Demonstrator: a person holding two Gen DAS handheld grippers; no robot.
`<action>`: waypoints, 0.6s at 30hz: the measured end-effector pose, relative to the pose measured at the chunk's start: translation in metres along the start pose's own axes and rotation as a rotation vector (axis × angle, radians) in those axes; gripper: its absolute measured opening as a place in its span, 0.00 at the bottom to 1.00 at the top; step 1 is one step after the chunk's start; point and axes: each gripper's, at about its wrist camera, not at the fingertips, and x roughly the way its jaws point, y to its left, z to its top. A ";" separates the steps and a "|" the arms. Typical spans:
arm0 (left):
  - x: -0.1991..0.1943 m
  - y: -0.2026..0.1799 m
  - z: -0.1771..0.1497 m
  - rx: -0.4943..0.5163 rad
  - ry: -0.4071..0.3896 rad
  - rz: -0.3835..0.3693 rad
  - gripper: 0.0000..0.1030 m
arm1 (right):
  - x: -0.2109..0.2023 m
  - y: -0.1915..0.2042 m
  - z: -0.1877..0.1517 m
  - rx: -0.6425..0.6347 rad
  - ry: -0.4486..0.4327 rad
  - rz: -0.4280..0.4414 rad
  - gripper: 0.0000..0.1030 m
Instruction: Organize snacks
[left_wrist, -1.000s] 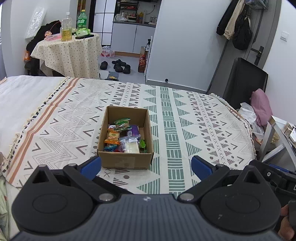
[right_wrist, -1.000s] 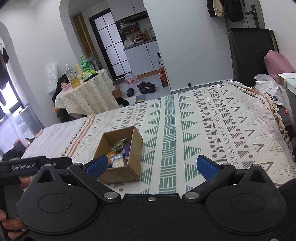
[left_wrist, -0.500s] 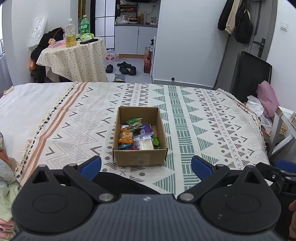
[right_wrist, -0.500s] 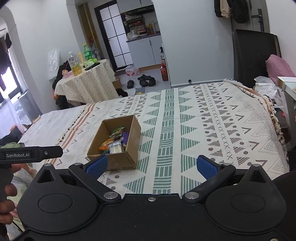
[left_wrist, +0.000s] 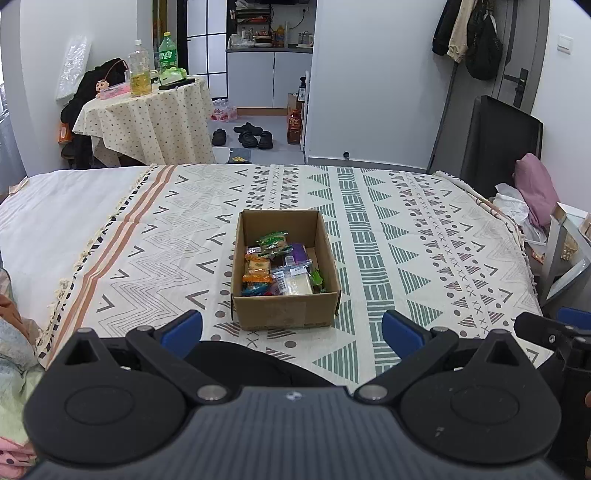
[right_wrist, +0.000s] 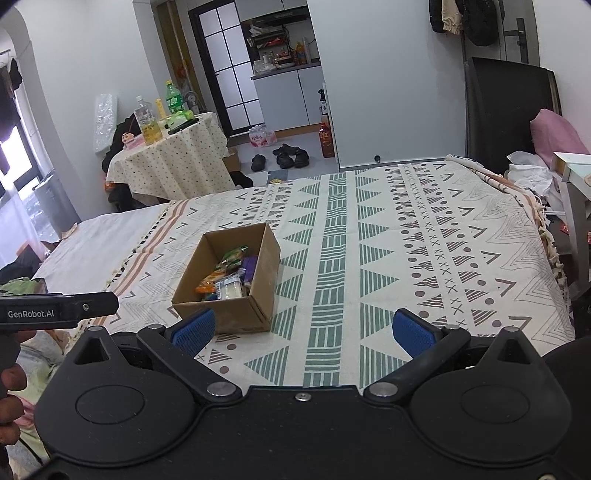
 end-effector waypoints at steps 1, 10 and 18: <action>0.000 0.000 0.000 0.000 0.000 0.000 1.00 | 0.000 0.000 0.000 0.000 0.000 0.001 1.00; -0.002 -0.001 -0.001 0.010 -0.008 -0.004 1.00 | 0.000 0.002 0.001 -0.004 -0.005 -0.003 1.00; -0.004 -0.004 -0.001 0.015 -0.006 -0.009 1.00 | -0.001 0.002 0.002 -0.006 -0.011 -0.004 1.00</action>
